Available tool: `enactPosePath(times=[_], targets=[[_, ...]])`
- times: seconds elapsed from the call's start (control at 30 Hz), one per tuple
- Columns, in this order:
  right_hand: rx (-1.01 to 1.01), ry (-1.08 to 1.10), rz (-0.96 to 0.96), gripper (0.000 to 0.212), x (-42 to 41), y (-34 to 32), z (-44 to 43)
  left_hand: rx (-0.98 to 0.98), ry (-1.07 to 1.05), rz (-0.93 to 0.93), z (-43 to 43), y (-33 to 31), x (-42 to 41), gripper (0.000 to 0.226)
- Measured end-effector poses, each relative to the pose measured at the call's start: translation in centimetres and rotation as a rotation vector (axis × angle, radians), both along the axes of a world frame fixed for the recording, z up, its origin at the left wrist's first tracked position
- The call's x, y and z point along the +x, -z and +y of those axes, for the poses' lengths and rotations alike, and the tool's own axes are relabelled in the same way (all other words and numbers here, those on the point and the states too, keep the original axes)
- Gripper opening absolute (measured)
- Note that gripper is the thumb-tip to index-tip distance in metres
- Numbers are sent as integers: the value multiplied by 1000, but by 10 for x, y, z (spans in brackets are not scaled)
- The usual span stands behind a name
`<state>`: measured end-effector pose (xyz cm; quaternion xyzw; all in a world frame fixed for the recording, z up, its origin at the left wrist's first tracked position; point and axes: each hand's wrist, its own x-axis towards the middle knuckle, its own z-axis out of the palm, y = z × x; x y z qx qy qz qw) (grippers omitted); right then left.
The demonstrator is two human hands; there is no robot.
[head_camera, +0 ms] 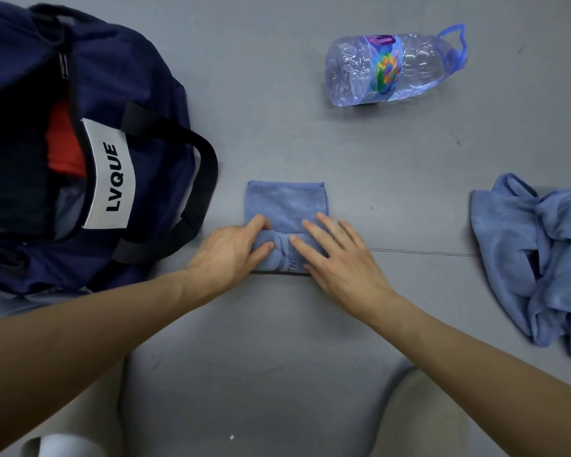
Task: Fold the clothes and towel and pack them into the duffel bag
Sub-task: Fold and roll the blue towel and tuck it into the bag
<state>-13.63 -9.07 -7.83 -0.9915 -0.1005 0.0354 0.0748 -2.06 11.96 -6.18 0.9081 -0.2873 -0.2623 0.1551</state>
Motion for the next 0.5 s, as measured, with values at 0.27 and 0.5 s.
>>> enactPosePath(times=[0.27, 0.5], targets=[[-26, 34, 250, 89, 2, 5, -4, -216, 450, -459, 21, 24, 1, 47], [43, 75, 257, 72, 9, -2, -1, -127, 354, -207, 25, 21, -1, 64]])
